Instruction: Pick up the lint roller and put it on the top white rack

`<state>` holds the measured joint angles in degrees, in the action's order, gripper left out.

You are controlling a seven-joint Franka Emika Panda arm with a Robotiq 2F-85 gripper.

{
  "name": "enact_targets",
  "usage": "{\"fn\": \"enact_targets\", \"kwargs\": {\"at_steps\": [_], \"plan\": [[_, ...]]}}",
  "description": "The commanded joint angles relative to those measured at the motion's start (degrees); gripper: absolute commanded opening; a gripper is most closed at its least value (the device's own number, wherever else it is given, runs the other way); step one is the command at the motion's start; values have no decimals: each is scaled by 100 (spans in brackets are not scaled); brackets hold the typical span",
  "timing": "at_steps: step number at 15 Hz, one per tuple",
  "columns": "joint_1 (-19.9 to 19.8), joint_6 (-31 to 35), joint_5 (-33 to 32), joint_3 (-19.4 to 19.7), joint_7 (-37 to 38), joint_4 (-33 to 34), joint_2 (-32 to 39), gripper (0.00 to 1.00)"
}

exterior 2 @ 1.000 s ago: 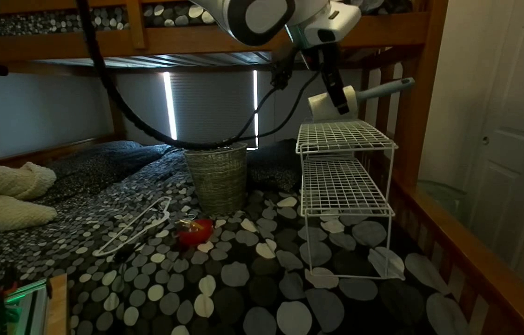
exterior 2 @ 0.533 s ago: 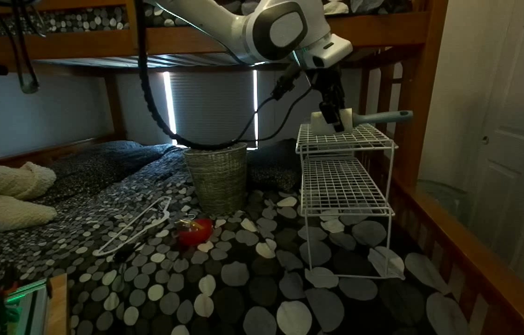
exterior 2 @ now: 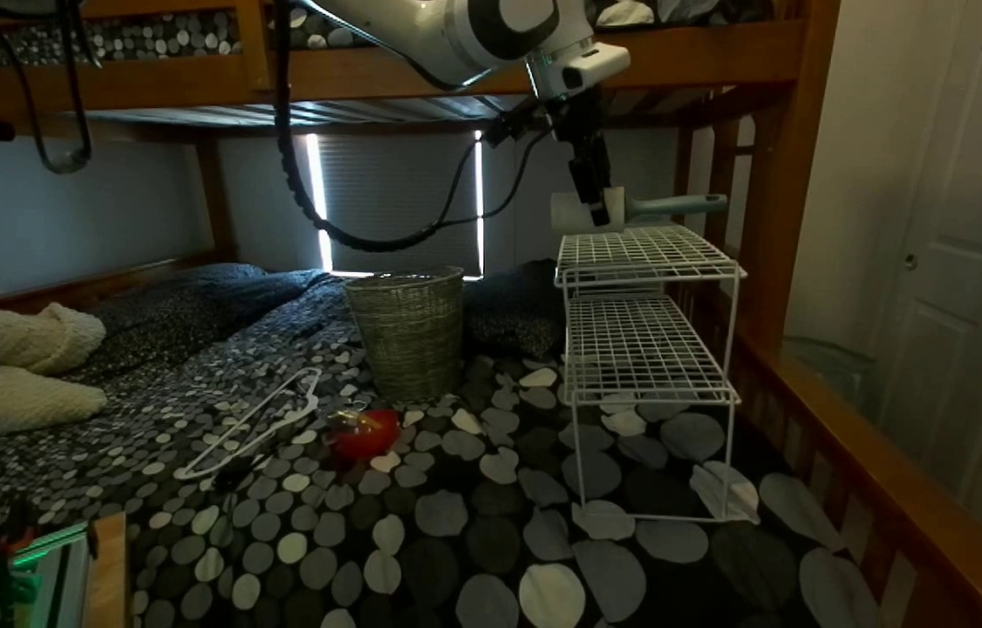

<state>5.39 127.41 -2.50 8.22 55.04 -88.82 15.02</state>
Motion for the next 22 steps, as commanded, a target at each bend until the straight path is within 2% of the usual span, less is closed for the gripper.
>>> {"fn": "enact_targets", "kwargs": {"at_steps": [1, 3, 4, 11, 12, 13, 14, 16, 19, 22], "plan": [[-197, 25, -384, -47, -420, 261, 138, 42], [-229, 220, -524, -42, -445, 354, 309, 42], [-209, 236, -642, 6, -228, 429, 420, 42], [-241, 95, -574, 60, -225, 729, 903, 42], [-251, 98, -545, 52, -273, 742, 916, 92], [-235, 100, -570, 64, -268, 740, 891, 92], [-208, 88, -620, 83, -252, 726, 833, 98], [-171, 18, -700, 91, -277, 683, 694, 100], [-89, -189, -968, 140, -175, 656, 440, 100], [-88, -70, -1196, 94, -225, 492, 53, 100]]}}
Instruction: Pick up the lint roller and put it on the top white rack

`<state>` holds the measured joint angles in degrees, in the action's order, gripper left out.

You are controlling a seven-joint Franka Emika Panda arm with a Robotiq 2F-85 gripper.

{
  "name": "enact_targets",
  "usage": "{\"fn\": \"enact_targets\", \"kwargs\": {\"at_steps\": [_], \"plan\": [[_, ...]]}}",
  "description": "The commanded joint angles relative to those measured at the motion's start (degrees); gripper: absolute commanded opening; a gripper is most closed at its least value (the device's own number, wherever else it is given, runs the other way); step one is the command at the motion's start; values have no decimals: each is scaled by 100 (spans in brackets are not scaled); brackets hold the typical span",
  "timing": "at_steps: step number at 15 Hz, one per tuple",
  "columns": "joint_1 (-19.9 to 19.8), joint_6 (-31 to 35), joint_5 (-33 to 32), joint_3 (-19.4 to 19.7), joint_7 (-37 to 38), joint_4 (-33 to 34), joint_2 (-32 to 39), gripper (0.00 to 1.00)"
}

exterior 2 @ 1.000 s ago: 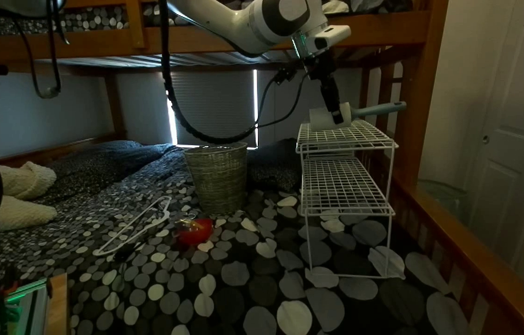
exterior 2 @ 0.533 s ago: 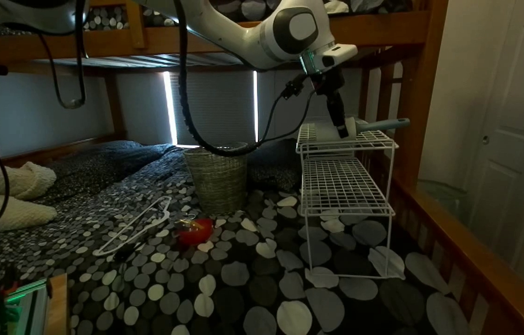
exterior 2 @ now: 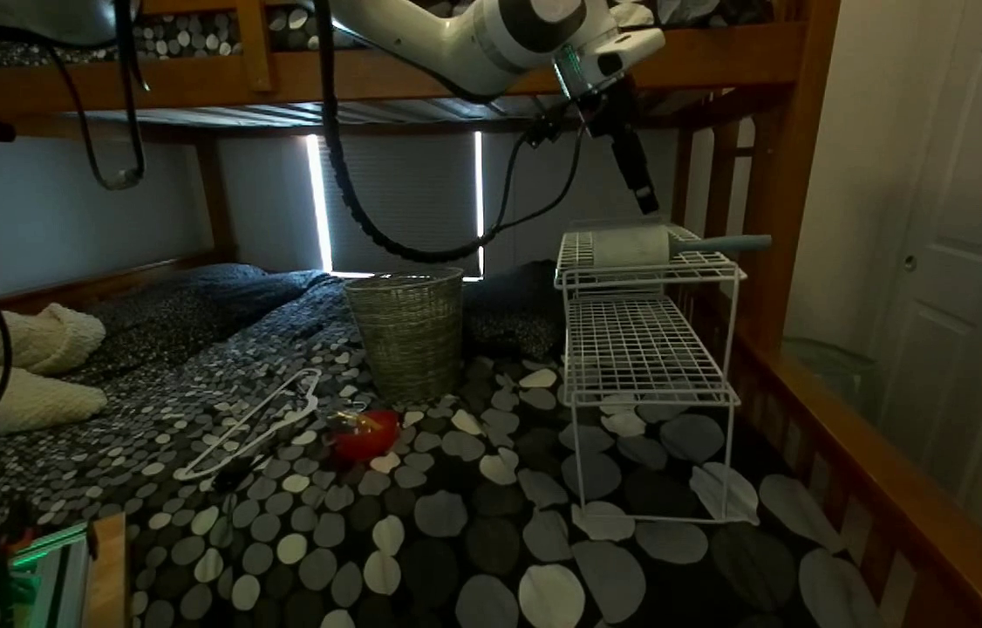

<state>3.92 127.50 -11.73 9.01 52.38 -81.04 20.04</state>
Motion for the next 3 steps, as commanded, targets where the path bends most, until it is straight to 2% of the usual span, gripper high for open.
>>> {"fn": "enact_targets", "kwargs": {"at_steps": [1, 2, 3], "plan": [[49, -41, -330, -12, -4, -291, -525, 100], [16, 31, -294, -83, -165, -285, -537, 100], [-39, -24, -188, -85, -56, 7, -297, 100]]}}
